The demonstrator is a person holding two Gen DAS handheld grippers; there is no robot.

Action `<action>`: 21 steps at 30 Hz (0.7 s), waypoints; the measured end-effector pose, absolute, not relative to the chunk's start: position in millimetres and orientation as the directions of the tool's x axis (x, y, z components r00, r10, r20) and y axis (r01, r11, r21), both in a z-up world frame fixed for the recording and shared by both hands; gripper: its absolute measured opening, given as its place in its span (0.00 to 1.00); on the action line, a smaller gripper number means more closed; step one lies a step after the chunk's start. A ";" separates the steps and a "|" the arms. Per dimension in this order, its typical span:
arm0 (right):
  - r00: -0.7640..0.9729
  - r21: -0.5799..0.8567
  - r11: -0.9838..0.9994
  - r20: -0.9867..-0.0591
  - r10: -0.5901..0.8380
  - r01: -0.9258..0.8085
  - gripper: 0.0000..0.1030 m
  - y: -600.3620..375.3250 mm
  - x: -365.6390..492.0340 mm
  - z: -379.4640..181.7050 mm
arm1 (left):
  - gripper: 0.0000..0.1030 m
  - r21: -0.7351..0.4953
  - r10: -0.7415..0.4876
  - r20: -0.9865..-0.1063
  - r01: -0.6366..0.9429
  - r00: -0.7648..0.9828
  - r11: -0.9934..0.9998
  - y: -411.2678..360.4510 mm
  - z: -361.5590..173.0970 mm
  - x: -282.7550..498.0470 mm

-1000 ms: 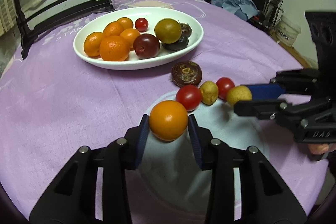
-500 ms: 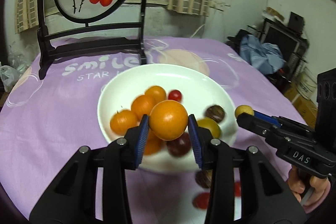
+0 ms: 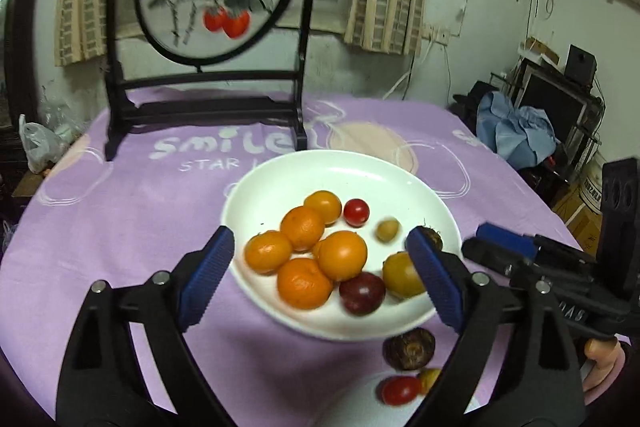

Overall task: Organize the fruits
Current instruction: 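Release the yellow fruit and orange onto the white plate with both tools, then grasp a red tomato with the right tool while the left tool grasps another red tomato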

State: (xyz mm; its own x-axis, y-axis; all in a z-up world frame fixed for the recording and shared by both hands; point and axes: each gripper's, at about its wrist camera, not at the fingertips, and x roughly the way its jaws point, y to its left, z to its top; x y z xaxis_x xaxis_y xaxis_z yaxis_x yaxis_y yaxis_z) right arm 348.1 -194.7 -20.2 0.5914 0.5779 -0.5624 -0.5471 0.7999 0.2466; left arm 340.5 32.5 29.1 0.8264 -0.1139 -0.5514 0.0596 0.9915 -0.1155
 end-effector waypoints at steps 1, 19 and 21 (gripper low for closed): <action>0.578 0.229 0.795 -0.580 0.575 -0.562 0.46 -192.7 342.2 -23.7 | 0.89 -0.105 -0.103 -0.551 0.054 0.828 0.993 33.2 28.9 334.4; 0.480 0.001 0.714 -0.739 0.472 -0.700 0.45 -176.7 295.3 -57.2 | 0.94 -0.033 -0.054 -0.640 0.043 0.767 0.999 46.4 -27.5 280.1; 0.473 -0.002 0.704 -0.742 0.475 -0.711 0.44 -175.3 292.7 -58.3 | 0.94 -0.049 -0.061 -0.649 0.039 0.758 0.998 48.4 -28.3 281.7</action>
State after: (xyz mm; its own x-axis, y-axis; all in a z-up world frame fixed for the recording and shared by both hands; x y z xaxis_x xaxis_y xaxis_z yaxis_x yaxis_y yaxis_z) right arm 292.7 -175.3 -58.3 0.4729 0.4750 -0.7421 -0.7106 0.7036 -0.0025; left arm 281.7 48.4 -28.3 0.7584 -0.0611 -0.6489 0.0387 0.9981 -0.0487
